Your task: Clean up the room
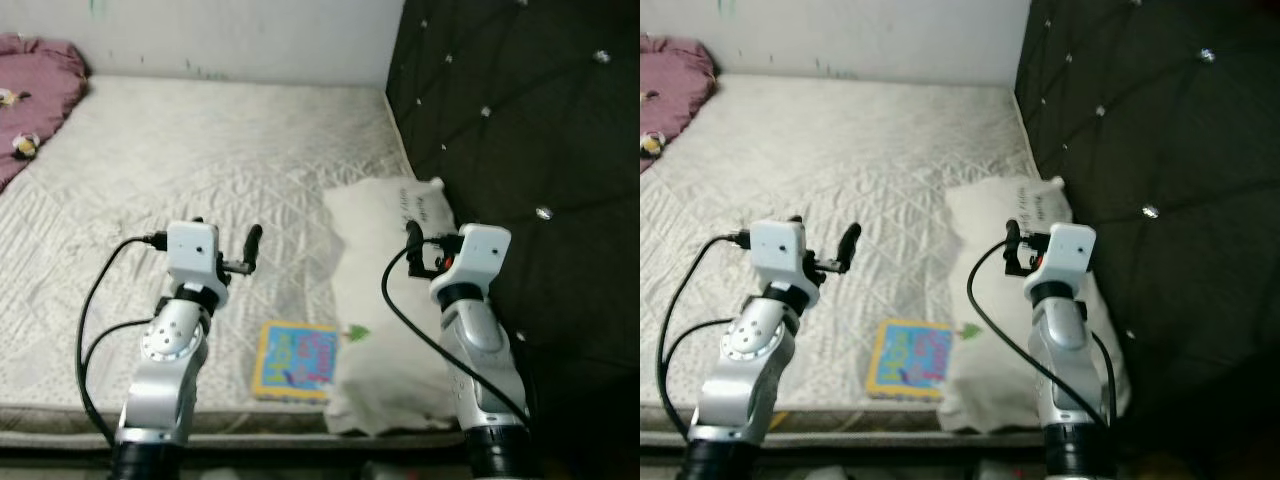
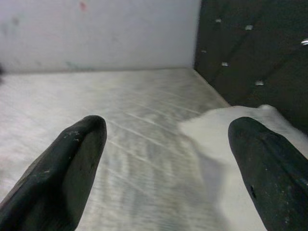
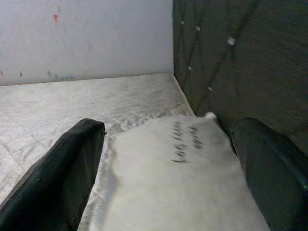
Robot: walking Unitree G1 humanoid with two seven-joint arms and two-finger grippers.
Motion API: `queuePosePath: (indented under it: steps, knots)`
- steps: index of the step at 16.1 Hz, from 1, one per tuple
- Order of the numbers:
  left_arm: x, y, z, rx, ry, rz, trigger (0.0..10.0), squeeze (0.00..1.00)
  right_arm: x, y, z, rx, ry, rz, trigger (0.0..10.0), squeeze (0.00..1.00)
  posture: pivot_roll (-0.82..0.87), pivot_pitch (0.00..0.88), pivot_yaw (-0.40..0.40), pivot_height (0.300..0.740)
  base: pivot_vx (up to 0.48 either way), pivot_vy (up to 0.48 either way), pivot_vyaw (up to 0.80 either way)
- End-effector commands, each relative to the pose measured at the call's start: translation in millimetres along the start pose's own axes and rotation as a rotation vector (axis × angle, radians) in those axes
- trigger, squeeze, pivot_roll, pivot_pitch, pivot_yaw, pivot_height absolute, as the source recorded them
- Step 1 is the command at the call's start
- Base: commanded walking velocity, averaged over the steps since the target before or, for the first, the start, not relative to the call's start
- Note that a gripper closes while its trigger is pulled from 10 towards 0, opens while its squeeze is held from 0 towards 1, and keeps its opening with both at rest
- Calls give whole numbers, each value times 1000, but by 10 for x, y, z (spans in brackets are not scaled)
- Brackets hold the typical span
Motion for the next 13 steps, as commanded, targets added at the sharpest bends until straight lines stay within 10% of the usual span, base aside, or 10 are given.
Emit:
queuePosePath:
  steps: [1, 13]
  knots:
    - [102, 32, 0, 8, -42, 36, 10000, 0, 82, -9, 7, -9, -31, 4, 10000, 0, -17, 0, 11, 740, 0, 0, 0]
    - [134, 42, -21, 2, -47, 69, 10000, 0, 88, -14, 7, -19, -23, 14, 10000, 0, -24, 0, 3, 740, 0, 400, -240]
Point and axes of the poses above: a point about 5 cm out from each wrist's last joint towards the gripper, its own z axis pointing back from the gripper into the wrist, its own y axis along the axis of the wrist's last joint, x = y × z, the point moved 2 cm from there along -z, pointing out of the wrist towards the gripper, and after that the axes turned 13 degrees about z, right-handed, at the moved point
